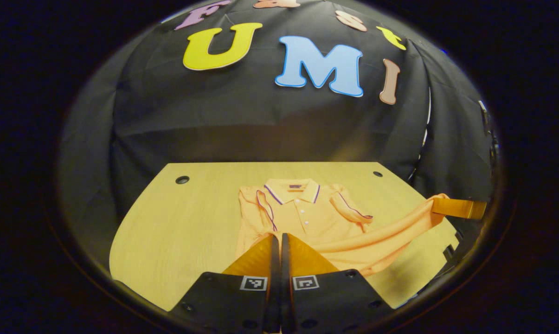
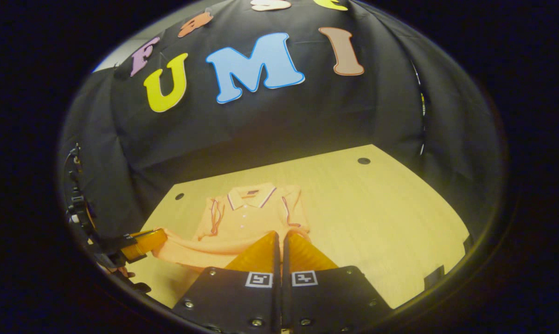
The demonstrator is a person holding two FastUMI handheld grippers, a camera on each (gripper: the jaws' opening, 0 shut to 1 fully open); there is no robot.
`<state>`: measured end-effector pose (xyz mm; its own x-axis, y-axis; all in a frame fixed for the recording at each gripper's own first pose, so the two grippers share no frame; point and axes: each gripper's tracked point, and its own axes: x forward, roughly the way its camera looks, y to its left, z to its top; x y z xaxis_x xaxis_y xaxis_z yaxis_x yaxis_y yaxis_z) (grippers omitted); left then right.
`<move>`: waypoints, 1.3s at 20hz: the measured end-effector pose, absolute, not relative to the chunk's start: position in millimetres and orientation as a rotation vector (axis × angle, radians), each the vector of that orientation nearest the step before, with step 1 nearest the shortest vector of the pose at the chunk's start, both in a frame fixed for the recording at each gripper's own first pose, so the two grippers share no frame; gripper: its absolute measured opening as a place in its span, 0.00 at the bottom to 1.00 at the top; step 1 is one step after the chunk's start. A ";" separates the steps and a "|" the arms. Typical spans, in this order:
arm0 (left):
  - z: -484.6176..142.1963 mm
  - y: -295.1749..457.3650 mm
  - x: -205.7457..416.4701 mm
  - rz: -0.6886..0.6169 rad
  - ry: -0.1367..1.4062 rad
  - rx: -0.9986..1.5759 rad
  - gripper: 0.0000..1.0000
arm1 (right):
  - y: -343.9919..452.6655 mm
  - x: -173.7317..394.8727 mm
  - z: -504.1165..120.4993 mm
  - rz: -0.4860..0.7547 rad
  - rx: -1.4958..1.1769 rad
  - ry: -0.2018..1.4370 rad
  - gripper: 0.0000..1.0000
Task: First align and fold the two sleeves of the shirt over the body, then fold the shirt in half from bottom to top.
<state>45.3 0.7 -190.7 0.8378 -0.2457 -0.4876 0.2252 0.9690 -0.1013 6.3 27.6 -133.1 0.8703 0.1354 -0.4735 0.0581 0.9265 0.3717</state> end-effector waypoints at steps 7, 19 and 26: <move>-185.8 -2.6 118.5 -0.308 0.508 -0.037 0.06 | 27.9 61.6 -123.4 -0.035 0.366 0.506 0.01; -183.3 3.0 219.8 -0.318 0.449 -0.012 0.06 | 34.4 159.5 -117.1 -0.045 0.270 0.502 0.01; -198.5 6.0 257.6 -0.276 0.446 0.016 0.06 | 37.6 212.1 -126.8 -0.030 0.264 0.501 0.01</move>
